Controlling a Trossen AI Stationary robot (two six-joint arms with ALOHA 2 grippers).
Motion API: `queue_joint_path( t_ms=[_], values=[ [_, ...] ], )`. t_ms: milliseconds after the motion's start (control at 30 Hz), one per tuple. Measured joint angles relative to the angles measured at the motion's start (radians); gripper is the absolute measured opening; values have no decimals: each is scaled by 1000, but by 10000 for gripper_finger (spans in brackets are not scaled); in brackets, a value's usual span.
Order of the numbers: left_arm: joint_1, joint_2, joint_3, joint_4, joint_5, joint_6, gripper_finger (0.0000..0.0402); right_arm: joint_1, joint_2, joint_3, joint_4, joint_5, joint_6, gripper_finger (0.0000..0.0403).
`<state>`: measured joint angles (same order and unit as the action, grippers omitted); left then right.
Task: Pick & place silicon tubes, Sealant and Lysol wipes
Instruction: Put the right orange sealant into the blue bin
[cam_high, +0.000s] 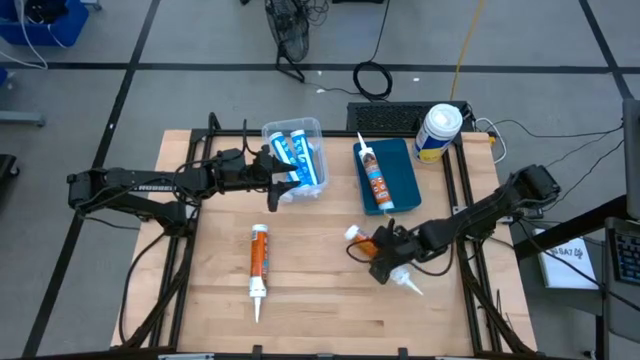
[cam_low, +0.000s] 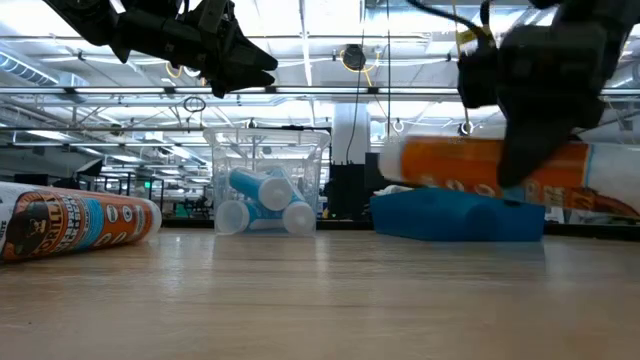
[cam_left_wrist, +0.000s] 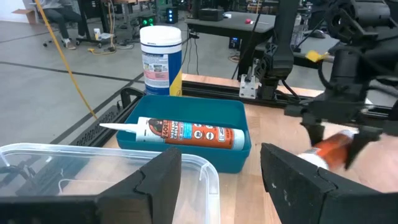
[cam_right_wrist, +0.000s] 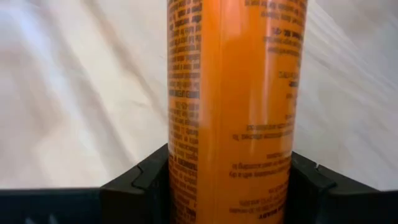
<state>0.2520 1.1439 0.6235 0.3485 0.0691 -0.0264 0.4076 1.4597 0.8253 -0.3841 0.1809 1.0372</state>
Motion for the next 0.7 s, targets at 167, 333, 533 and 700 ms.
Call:
queue_joint_path(
  t_ms=[167, 333, 533, 700],
  values=[
    [0, 0, 0, 0, 0, 0, 218, 0, -50, -1, 110, 27, -114, 199],
    [0, 0, 0, 0, 0, 0, 218, 0, -74, 0, 220, 46, -243, 199],
    [0, 0, 0, 0, 0, 0, 219, 0, -76, 0, 377, 46, -420, 199],
    [0, 0, 0, 0, 0, 0, 218, 0, -77, -40, 597, 26, -578, 199]
  ],
)
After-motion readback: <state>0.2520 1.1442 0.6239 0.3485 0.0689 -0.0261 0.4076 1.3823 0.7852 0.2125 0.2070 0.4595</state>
